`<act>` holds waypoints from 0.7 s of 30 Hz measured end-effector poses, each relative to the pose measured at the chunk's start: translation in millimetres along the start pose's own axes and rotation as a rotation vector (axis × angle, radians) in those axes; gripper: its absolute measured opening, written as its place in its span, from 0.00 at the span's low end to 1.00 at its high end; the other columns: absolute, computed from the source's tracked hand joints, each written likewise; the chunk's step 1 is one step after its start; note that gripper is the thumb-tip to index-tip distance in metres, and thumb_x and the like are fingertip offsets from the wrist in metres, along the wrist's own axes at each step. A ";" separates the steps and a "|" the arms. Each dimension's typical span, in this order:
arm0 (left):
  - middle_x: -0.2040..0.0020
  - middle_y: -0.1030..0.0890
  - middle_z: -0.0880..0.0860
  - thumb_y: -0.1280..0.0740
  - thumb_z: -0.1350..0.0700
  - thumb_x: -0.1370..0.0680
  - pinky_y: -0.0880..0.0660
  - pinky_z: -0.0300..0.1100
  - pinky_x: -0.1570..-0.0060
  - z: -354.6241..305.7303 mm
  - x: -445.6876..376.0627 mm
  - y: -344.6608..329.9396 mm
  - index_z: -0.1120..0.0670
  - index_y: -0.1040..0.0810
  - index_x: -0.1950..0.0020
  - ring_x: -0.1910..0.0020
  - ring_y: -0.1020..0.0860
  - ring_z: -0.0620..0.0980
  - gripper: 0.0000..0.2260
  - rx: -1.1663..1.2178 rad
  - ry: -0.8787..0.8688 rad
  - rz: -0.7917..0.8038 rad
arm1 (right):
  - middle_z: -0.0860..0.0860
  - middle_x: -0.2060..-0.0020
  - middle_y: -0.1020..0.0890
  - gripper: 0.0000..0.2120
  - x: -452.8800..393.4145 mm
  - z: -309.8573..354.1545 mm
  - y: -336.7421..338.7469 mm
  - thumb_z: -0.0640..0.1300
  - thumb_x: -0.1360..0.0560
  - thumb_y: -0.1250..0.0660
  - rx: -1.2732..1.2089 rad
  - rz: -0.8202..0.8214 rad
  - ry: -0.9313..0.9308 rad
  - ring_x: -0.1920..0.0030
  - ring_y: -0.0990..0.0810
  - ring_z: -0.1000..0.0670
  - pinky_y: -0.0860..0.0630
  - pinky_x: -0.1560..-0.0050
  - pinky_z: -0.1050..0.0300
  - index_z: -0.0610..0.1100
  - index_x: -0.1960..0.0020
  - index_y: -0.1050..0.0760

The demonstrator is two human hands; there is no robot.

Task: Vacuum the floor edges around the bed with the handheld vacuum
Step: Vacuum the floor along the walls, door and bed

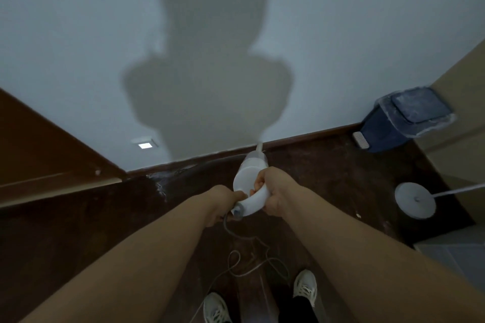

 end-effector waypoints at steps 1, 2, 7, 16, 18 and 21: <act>0.42 0.22 0.62 0.37 0.52 0.20 0.23 0.46 0.45 3.8 0.7 6.0 0.65 0.30 0.37 0.48 0.20 0.57 0.19 -0.008 -0.002 -0.001 | 0.40 0.55 0.27 0.16 -0.2 -4.0 -6.2 0.32 0.26 0.38 0.003 -0.003 0.006 0.53 0.26 0.44 0.26 0.39 0.53 0.40 0.39 0.32; 0.42 0.23 0.63 0.38 0.52 0.19 0.23 0.46 0.45 8.2 1.6 11.6 0.65 0.30 0.37 0.49 0.20 0.57 0.19 -0.008 -0.002 -0.001 | 0.40 0.54 0.28 0.17 -1.4 -9.8 -10.9 0.32 0.26 0.38 0.000 -0.014 -0.002 0.52 0.27 0.44 0.27 0.39 0.53 0.40 0.38 0.32; 0.43 0.22 0.63 0.37 0.51 0.20 0.24 0.50 0.39 21.6 3.5 28.5 0.65 0.29 0.40 0.43 0.21 0.60 0.18 -0.009 0.019 -0.004 | 0.40 0.55 0.29 0.15 5.2 -16.1 -31.9 0.35 0.22 0.40 -0.011 0.016 -0.018 0.54 0.30 0.44 0.28 0.40 0.55 0.38 0.36 0.32; 0.44 0.23 0.62 0.37 0.51 0.20 0.23 0.49 0.42 36.2 14.1 43.6 0.64 0.28 0.40 0.44 0.21 0.59 0.17 0.043 0.019 -0.022 | 0.40 0.47 0.28 0.20 15.0 -27.6 -44.8 0.33 0.24 0.38 0.050 -0.004 -0.044 0.41 0.26 0.46 0.29 0.33 0.53 0.38 0.33 0.33; 0.47 0.23 0.62 0.37 0.52 0.20 0.24 0.48 0.43 40.7 17.9 48.4 0.64 0.29 0.42 0.46 0.21 0.59 0.16 0.046 0.029 -0.023 | 0.40 0.46 0.29 0.21 15.5 -30.2 -51.5 0.32 0.24 0.39 0.097 -0.004 -0.046 0.44 0.27 0.46 0.31 0.32 0.53 0.38 0.32 0.34; 0.51 0.23 0.60 0.37 0.52 0.20 0.24 0.47 0.43 45.8 21.5 57.1 0.65 0.29 0.41 0.49 0.21 0.57 0.16 0.056 0.034 -0.028 | 0.39 0.47 0.27 0.21 15.9 -35.6 -62.7 0.32 0.24 0.40 0.127 0.006 -0.050 0.49 0.29 0.45 0.31 0.32 0.53 0.37 0.31 0.34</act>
Point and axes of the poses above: each hand's wrist, its own x-axis away from the middle knuckle, its own y-axis out of the back of the hand, z = x × y, the point moved 8 cm from there along -x, towards the middle knuckle
